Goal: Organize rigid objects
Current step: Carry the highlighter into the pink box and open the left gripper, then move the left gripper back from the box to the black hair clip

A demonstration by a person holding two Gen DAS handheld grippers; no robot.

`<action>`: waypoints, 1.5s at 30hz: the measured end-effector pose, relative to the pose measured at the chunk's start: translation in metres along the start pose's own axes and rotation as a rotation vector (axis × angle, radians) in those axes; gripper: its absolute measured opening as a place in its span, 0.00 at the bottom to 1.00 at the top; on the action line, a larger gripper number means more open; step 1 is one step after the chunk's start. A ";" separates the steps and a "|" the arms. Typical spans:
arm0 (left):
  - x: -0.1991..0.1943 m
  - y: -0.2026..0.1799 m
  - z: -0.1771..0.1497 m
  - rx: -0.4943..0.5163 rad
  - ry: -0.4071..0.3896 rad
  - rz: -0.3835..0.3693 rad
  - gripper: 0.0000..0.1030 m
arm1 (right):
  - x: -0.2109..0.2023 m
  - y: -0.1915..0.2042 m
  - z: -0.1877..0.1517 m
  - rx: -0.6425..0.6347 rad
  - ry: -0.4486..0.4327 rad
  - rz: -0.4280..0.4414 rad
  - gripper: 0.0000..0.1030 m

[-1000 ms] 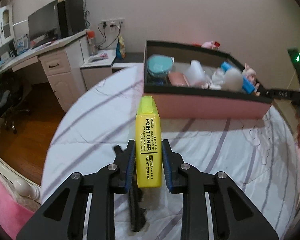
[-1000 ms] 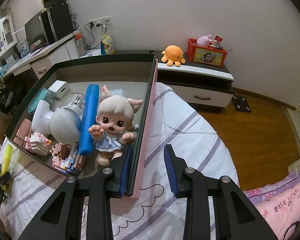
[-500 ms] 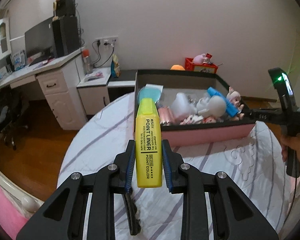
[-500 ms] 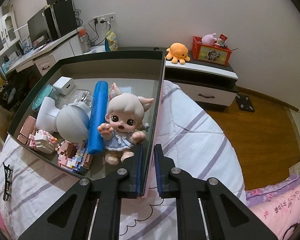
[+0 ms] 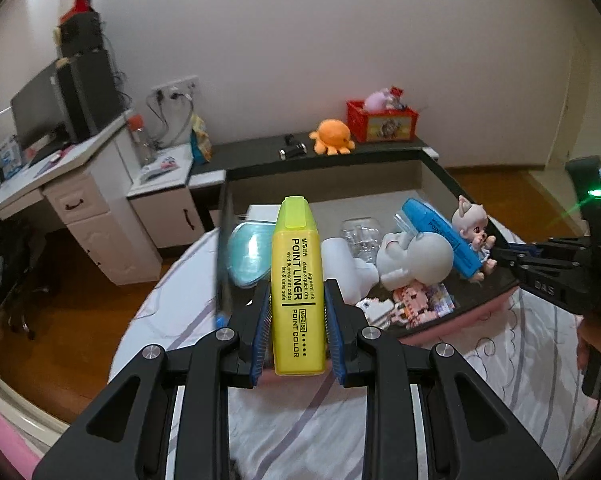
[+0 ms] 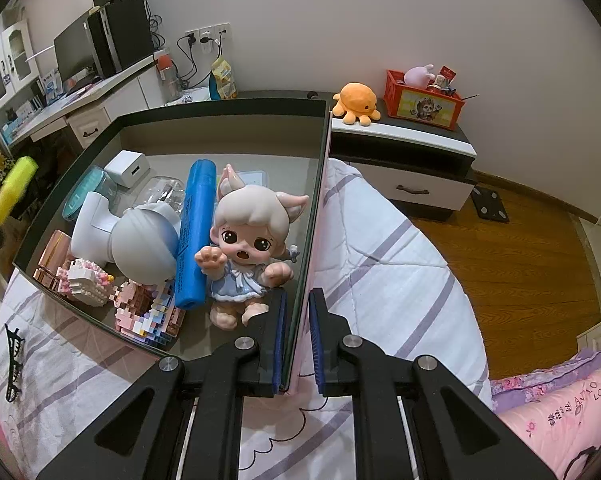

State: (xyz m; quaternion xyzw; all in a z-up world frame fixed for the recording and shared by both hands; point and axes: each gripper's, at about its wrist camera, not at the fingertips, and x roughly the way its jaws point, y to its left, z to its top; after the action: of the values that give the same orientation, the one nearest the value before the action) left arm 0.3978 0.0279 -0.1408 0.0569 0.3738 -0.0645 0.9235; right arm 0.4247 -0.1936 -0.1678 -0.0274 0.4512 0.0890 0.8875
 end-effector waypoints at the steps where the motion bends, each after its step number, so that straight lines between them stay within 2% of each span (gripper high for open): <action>1: 0.007 -0.004 0.003 0.015 0.015 0.004 0.25 | 0.000 0.000 0.000 -0.002 0.000 -0.001 0.11; 6: 0.033 -0.020 0.012 0.062 0.061 0.001 0.25 | 0.003 0.002 -0.002 -0.005 0.005 -0.003 0.11; 13: 0.049 -0.034 0.021 0.103 0.079 -0.018 0.25 | 0.004 0.002 -0.001 -0.003 0.007 -0.003 0.11; 16: 0.051 -0.040 0.024 0.122 0.068 -0.011 0.25 | 0.005 0.002 -0.002 -0.003 0.011 -0.003 0.11; 19: 0.047 -0.044 0.027 0.135 0.019 0.003 0.26 | 0.005 0.001 -0.002 -0.003 0.013 -0.004 0.11; 21: 0.040 -0.046 0.028 0.148 -0.027 0.032 0.36 | 0.006 0.001 -0.003 -0.005 0.016 -0.007 0.11; 23: 0.029 -0.044 0.027 0.145 -0.073 0.057 0.80 | 0.006 0.001 -0.004 -0.006 0.019 -0.009 0.11; 24: 0.023 -0.043 0.027 0.140 -0.103 0.068 0.83 | 0.006 0.001 -0.004 -0.006 0.020 -0.009 0.11; 35: -0.010 -0.010 0.010 0.100 -0.098 0.109 0.87 | 0.005 0.002 -0.002 -0.005 0.034 -0.020 0.11; 42: -0.038 0.012 -0.032 0.064 -0.080 0.143 0.92 | 0.005 0.002 0.000 -0.003 0.047 -0.026 0.11; 45: -0.045 0.020 -0.058 0.059 -0.047 0.155 0.92 | 0.005 0.003 0.002 -0.004 0.051 -0.027 0.11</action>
State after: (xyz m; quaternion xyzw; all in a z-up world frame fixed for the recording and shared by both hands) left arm 0.3297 0.0594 -0.1495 0.1114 0.3443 -0.0052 0.9322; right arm 0.4285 -0.1902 -0.1712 -0.0373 0.4733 0.0770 0.8767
